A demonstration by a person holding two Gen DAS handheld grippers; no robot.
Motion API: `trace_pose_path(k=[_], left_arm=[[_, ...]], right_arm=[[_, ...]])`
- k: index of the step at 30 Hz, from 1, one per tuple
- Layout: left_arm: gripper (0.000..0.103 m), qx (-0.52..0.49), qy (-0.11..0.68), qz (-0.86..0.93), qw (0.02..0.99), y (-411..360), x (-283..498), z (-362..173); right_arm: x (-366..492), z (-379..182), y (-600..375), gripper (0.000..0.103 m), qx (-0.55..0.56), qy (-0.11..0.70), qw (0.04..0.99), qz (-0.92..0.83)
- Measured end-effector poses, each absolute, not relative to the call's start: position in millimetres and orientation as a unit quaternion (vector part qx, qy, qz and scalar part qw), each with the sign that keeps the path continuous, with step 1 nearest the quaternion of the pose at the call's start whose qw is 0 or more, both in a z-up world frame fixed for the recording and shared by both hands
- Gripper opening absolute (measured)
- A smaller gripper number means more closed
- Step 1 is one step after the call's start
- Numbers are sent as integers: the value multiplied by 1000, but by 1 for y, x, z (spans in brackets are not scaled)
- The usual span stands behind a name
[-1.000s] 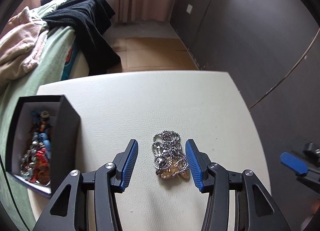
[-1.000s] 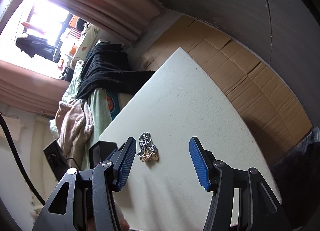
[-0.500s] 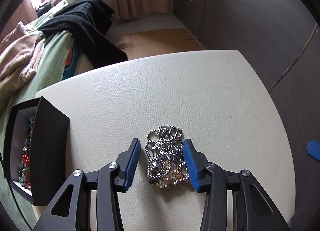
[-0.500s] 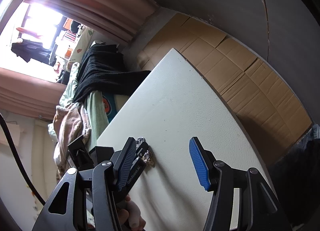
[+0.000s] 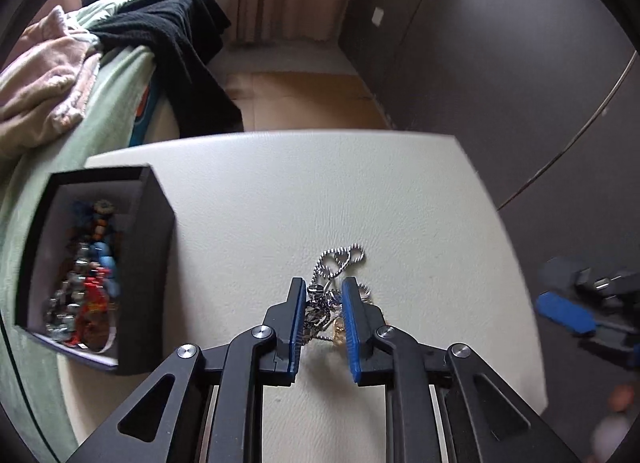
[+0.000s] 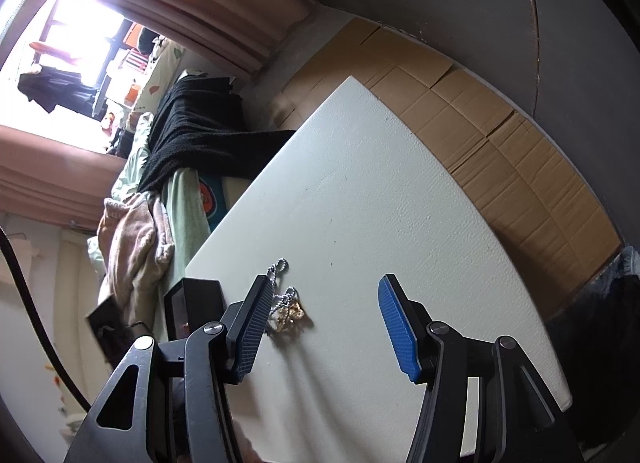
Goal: Organize jewelry
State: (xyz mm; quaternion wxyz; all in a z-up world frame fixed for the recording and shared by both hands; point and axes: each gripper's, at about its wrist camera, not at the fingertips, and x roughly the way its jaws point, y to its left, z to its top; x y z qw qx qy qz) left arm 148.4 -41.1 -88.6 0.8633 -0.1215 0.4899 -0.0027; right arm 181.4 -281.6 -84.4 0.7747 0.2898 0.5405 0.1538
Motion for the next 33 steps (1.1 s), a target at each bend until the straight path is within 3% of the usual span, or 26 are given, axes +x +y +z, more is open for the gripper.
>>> trace_pose_path(k=[14, 33], left_arm=[[19, -177, 418, -15, 891, -1, 113, -32], [18, -237, 363, -3, 901, 59, 96, 1]], right_arm=[[176, -101, -236, 56, 248, 555, 767, 204], [172, -122, -145, 56, 46, 565, 804, 177]])
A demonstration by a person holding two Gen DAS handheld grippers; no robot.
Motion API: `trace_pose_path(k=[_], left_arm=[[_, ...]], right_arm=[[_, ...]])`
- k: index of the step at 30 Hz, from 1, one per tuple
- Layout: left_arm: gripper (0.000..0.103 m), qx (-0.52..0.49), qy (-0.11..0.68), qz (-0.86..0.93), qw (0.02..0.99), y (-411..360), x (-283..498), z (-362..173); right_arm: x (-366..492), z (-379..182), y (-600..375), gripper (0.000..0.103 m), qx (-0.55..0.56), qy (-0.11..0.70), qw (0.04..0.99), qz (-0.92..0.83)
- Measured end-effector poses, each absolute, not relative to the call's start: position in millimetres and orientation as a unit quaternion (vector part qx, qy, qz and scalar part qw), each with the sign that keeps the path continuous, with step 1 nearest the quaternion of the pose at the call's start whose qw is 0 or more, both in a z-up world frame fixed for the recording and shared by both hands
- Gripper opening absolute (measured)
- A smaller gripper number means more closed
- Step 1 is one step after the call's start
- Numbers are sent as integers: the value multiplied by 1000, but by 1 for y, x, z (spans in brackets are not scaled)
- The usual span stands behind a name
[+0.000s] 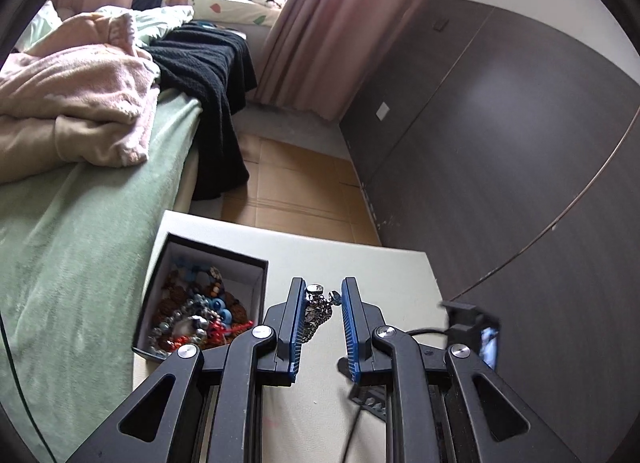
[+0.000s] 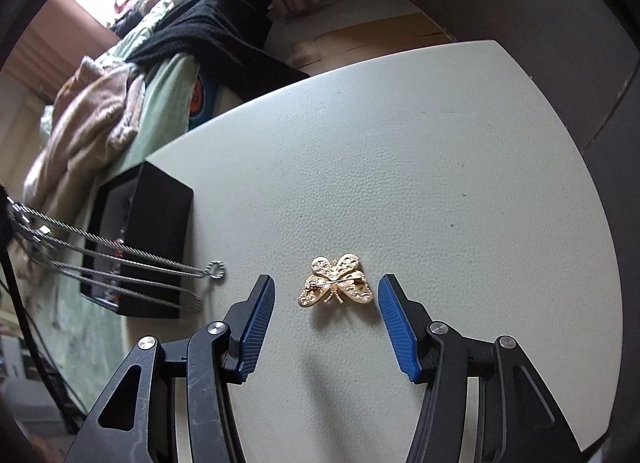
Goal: Organize jewelry
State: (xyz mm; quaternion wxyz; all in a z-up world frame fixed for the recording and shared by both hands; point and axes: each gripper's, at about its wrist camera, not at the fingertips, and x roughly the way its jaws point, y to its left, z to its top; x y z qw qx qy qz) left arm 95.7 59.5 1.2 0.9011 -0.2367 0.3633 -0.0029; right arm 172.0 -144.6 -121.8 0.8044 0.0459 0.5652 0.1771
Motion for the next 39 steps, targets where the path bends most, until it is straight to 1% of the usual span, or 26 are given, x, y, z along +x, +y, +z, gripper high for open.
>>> trace_pose_path(k=[2, 3, 4, 5, 6, 7, 8, 13, 17, 28, 33, 39], left_arm=[[18, -238, 357, -2, 903, 63, 93, 6], [18, -239, 353, -2, 905, 65, 92, 10], [18, -240, 350, -3, 905, 66, 90, 12], [18, -240, 347, -5, 907, 67, 89, 16], [18, -239, 344, -5, 908, 68, 87, 18], [18, -238, 341, -4, 910, 68, 86, 21], [18, -236, 337, -3, 911, 68, 85, 25], [18, -233, 322, -5, 918, 70, 81, 38], [18, -230, 307, -5, 924, 71, 77, 51], [18, -227, 272, 9, 935, 88, 69, 75], [18, -232, 277, 19, 932, 99, 75, 68], [18, -251, 308, 32, 917, 112, 87, 40]], right_arm=[[171, -124, -139, 56, 26, 562, 809, 171], [170, -124, -136, 53, 14, 557, 814, 167], [168, -124, -132, 47, -9, 554, 817, 159], [167, -124, -130, 33, -22, 552, 818, 157], [166, -123, -129, 33, -30, 552, 818, 157], [166, -123, -131, 26, -27, 553, 817, 160], [165, -122, -134, 22, -18, 556, 815, 161], [164, -112, -158, 11, 29, 554, 813, 179], [163, -104, -164, 7, 47, 549, 813, 190], [160, -71, -169, 7, 101, 511, 819, 240], [156, -63, -161, 7, 103, 504, 818, 257], [155, -60, -152, 7, 103, 502, 815, 271]])
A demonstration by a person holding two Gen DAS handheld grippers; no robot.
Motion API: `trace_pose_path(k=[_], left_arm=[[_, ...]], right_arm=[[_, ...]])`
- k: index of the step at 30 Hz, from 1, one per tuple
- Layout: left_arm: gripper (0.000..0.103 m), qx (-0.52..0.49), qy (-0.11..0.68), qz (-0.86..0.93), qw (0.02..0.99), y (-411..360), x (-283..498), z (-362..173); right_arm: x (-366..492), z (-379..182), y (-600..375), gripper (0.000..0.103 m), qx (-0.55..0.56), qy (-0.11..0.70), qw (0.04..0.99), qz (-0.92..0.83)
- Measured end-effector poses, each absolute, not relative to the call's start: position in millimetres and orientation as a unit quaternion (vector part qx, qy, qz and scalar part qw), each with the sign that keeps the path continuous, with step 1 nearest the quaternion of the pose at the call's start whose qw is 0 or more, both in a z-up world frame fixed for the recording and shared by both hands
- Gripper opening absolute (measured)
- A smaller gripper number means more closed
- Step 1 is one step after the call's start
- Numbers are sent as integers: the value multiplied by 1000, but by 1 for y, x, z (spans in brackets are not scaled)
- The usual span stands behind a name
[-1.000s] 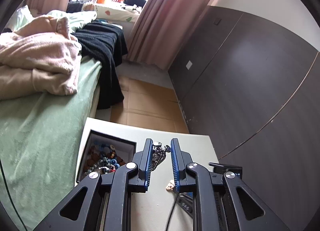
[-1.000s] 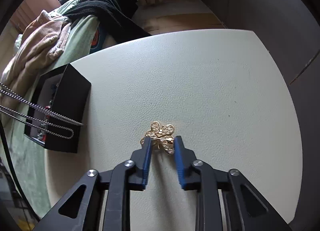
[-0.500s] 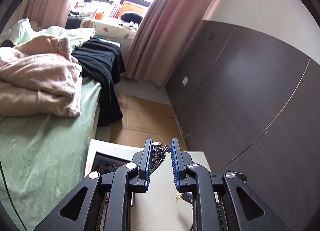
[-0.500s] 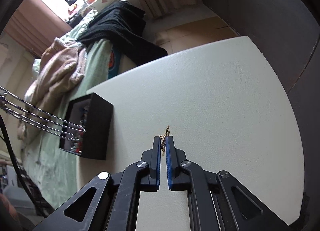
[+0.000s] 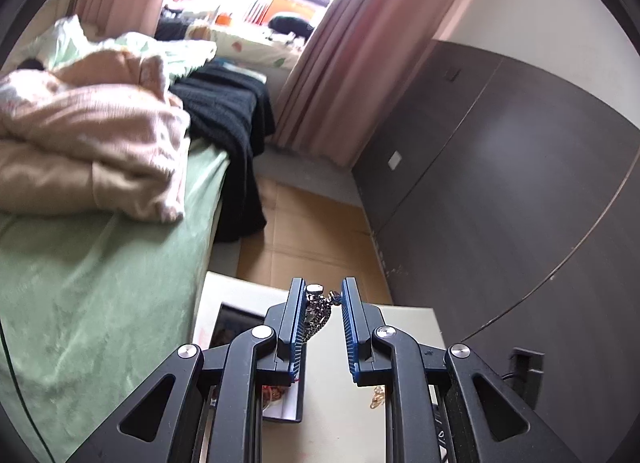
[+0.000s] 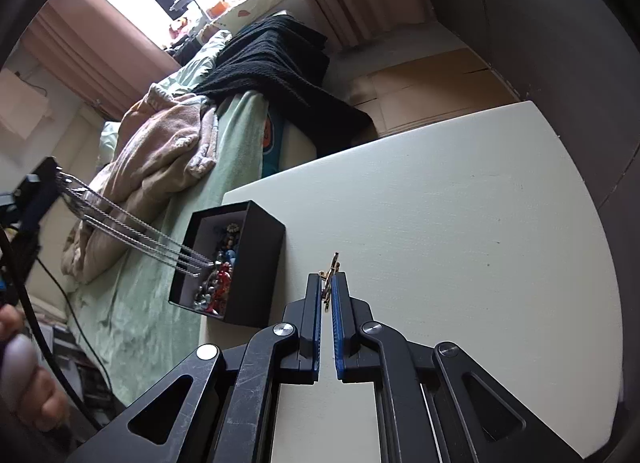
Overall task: Organize jewelry
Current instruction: 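Lower the chain and gold butterfly into the black box and open both tools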
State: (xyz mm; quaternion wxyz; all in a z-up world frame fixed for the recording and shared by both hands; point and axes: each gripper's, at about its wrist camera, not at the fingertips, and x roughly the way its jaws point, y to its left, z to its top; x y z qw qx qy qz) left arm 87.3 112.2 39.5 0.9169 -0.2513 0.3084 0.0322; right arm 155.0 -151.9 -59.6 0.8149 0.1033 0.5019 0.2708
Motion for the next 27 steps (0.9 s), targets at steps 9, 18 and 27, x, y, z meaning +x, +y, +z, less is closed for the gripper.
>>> trace_pose_path(k=[9, 18, 27], left_arm=[[19, -249, 335, 76, 906, 127, 94, 8], [19, -255, 323, 100, 906, 139, 81, 8], [20, -281, 362, 77, 885, 141, 85, -7]], right_arm=[[152, -63, -135, 7, 100, 506, 810, 280], [146, -60, -125, 7, 106, 499, 811, 287], [136, -44, -111, 7, 131, 472, 812, 317]])
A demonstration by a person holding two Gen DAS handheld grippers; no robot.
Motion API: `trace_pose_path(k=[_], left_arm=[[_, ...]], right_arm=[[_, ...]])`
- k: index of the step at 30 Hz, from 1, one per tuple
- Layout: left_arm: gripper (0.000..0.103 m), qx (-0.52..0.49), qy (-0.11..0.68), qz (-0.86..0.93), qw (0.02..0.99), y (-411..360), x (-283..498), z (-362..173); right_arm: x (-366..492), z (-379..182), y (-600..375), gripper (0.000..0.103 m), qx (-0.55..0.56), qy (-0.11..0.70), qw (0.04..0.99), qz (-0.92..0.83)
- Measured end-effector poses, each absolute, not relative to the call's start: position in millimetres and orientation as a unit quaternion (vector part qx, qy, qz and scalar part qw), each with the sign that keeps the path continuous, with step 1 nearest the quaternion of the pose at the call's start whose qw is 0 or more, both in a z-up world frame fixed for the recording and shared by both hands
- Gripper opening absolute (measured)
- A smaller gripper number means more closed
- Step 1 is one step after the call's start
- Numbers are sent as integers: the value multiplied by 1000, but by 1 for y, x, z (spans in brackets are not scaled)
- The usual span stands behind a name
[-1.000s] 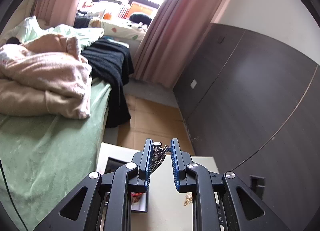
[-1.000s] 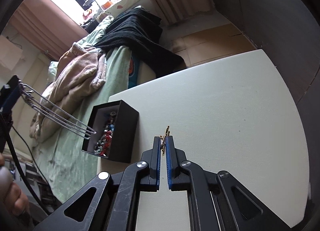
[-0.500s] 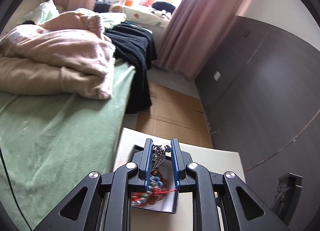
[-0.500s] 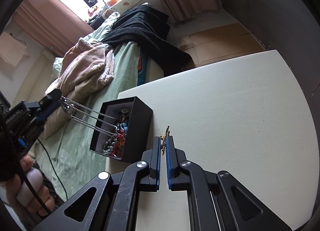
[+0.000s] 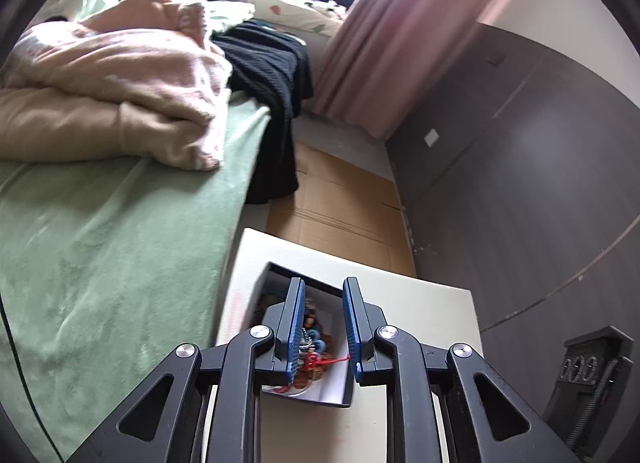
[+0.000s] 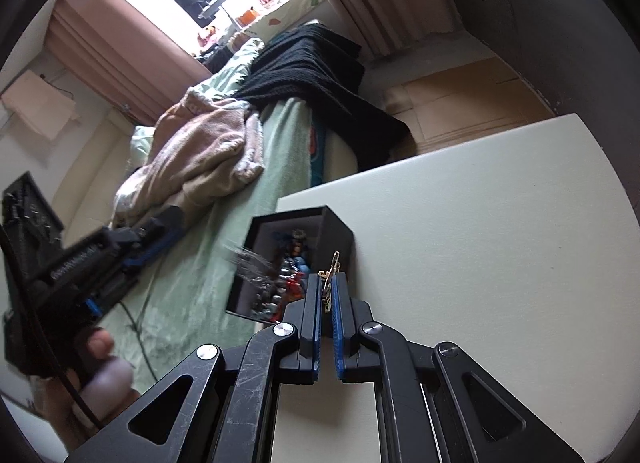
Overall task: Organize jewelry
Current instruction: 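Lower the chain and gold butterfly into the black box and open both tools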
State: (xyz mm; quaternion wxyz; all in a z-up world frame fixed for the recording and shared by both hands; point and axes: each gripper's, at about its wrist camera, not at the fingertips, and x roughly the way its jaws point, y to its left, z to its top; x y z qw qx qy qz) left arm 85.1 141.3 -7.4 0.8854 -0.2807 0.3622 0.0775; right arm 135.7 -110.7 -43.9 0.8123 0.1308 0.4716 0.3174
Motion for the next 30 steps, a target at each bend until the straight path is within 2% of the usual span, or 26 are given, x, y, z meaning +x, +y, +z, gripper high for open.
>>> trace_pose_path(k=[15, 16, 17, 19, 20, 26, 30], left_arm=[[23, -318, 362, 113, 869, 170, 70, -13], [30, -317, 363, 113, 869, 170, 70, -14], [42, -317, 363, 113, 869, 170, 71, -14], [59, -316, 358, 115, 871, 169, 69, -13], [63, -315, 354, 116, 873, 168, 68, -11], [65, -305, 360, 113, 875, 157, 70, -12], [66, -285, 371, 108, 877, 139, 72, -15]], right_arm=[[136, -38, -57, 7, 159, 440, 792, 393], [138, -41, -54, 11, 161, 443, 788, 397], [141, -46, -49, 27, 157, 459, 780, 395], [144, -53, -51, 42, 161, 471, 781, 378], [144, -54, -54, 42, 164, 470, 784, 371], [146, -49, -87, 43, 184, 468, 792, 345], [141, -45, -111, 54, 191, 465, 802, 322]])
